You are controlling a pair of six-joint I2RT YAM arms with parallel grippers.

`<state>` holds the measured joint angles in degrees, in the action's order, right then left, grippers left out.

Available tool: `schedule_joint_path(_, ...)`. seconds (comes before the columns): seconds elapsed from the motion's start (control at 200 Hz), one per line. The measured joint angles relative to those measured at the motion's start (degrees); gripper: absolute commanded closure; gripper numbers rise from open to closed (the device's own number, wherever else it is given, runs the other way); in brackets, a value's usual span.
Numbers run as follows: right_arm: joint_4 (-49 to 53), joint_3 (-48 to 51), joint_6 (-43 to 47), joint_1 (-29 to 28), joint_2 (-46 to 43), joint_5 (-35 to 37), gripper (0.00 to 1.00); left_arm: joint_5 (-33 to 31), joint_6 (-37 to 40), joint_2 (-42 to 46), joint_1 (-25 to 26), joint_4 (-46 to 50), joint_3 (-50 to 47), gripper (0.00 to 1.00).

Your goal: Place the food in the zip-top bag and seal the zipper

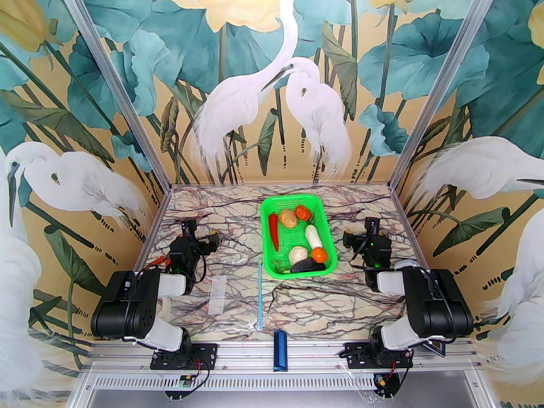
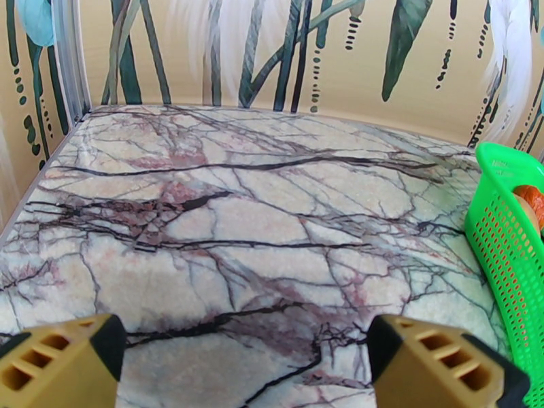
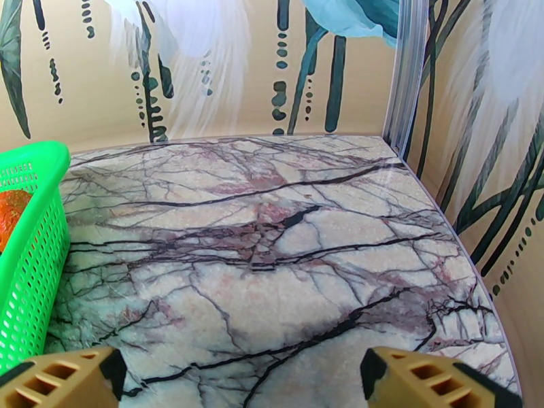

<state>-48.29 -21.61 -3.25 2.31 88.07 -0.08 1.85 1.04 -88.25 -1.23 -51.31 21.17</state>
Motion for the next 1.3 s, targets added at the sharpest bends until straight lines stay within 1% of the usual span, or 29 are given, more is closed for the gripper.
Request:
schedule_joint_path(0.56, 0.00, 0.00, -0.13, 0.00, 0.00, 0.00, 0.01, 0.04, 0.00, 0.00, -0.04, 0.00, 0.02, 0.01)
schedule_joint_path(0.6, 0.00, 0.00, -0.15, 0.00, 0.00, 0.00, 0.01, 0.11, 0.00, 0.00, -0.11, 0.00, 0.02, 0.05)
schedule_joint_path(0.64, 0.00, 0.00, -0.15, 0.00, 0.00, 0.00, 0.00, 0.24, 0.00, 0.00, -0.22, 0.00, 0.02, 0.10)
schedule_joint_path(0.69, 0.00, 0.00, -0.15, 0.00, 0.00, 0.00, 0.01, 0.39, -0.46, 0.00, -0.33, 0.00, 0.04, 0.19)
schedule_joint_path(0.715, 0.00, 0.00, -0.15, 0.00, 0.00, 0.00, 0.01, 0.46, -0.28, 0.00, -0.39, 0.02, 0.07, 0.21)
schedule_joint_path(0.795, 0.00, 0.00, -0.15, 0.00, 0.00, 0.00, 0.01, 0.74, -0.37, 0.00, -0.44, -0.02, 0.22, 0.24)
schedule_joint_path(0.87, 0.00, 0.00, -0.15, 0.00, 0.00, 0.00, 0.01, 0.87, -0.39, 0.00, -0.44, -0.04, 0.37, 0.24)
schedule_joint_path(0.94, 0.00, 0.00, -0.22, 0.00, 0.00, 0.00, 0.05, 0.90, -0.39, 0.00, -0.44, -0.07, 0.39, 0.24)
schedule_joint_path(1.096, 0.00, 0.00, -0.42, 0.00, 0.00, 0.00, 0.16, 0.90, -0.46, 0.00, -0.44, -0.09, 0.42, 0.32)
schedule_joint_path(1.126, 0.00, 0.00, -0.39, 0.00, 0.00, 0.00, 0.17, 0.90, -0.48, 0.00, -0.44, -0.11, 0.44, 0.35)
schedule_joint_path(1.141, 0.00, 0.00, -0.74, 0.00, 0.00, 0.00, 0.22, 0.92, -0.35, 0.00, -0.44, -0.11, 0.44, 0.37)
schedule_joint_path(1.176, 0.00, 0.00, -0.83, 0.00, 0.00, 0.00, 0.25, 0.94, -0.35, 0.00, -0.44, -0.13, 0.44, 0.40)
schedule_joint_path(1.256, 0.00, -0.02, -0.79, 0.00, 0.00, 0.04, 0.26, 0.79, -0.63, 0.02, -0.44, -0.15, 0.44, 0.43)
schedule_joint_path(1.301, 0.02, -0.02, -1.03, 0.00, 0.00, 0.22, 0.27, 0.33, -1.05, 0.20, -0.50, 0.70, 0.70, 0.47)
